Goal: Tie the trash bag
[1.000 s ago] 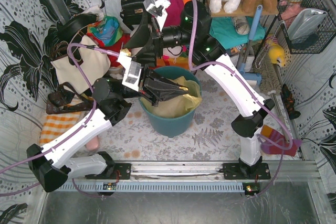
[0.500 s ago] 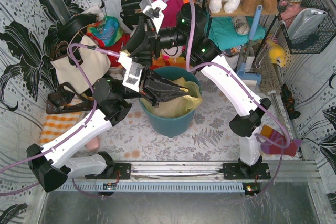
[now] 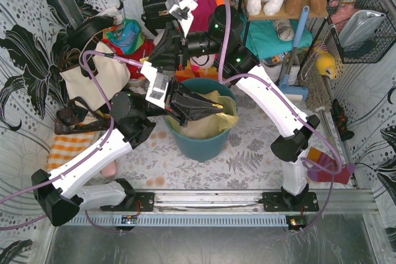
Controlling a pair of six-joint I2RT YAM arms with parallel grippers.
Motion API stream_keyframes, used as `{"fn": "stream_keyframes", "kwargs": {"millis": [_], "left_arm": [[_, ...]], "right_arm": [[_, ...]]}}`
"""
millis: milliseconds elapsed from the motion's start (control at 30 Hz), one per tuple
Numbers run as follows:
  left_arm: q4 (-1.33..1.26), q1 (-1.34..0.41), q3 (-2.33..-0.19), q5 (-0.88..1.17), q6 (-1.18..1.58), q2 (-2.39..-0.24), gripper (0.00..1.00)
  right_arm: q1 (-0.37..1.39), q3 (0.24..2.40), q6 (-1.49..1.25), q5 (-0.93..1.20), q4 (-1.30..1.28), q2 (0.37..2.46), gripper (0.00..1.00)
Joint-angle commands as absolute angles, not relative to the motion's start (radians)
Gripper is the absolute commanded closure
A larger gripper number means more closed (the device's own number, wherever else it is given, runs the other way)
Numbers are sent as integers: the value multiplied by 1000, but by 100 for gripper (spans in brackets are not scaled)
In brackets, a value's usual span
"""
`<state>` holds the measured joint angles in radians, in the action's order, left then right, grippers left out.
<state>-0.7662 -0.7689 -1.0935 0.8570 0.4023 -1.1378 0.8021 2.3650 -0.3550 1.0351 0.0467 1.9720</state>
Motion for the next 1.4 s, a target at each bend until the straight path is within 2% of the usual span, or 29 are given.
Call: {"fn": "stream_keyframes", "kwargs": {"millis": [0,67,467,600,1033,1367], "left_arm": [[-781,-775,-1118,847,384,-1122,100],[-782,-775,-1118,844,381,-1123,100],[-665,-775,-1212,753,238,-1128,100],[-622,-775,-1245,713,182,-1136,100],[-603,-773,-1150,563,126,-1064,100],[-588,-770,-1079,455,117,-994,100]], "right_arm": [[807,2356,-367,1001,93,1916,95],[807,2357,-368,981,99,1913,100],[807,2342,-390,779,89,1845,100],[807,2280,-372,594,-34,1776,100],[807,1800,-473,104,-116,1404,100],[807,1491,-604,58,34,1211,100]]}}
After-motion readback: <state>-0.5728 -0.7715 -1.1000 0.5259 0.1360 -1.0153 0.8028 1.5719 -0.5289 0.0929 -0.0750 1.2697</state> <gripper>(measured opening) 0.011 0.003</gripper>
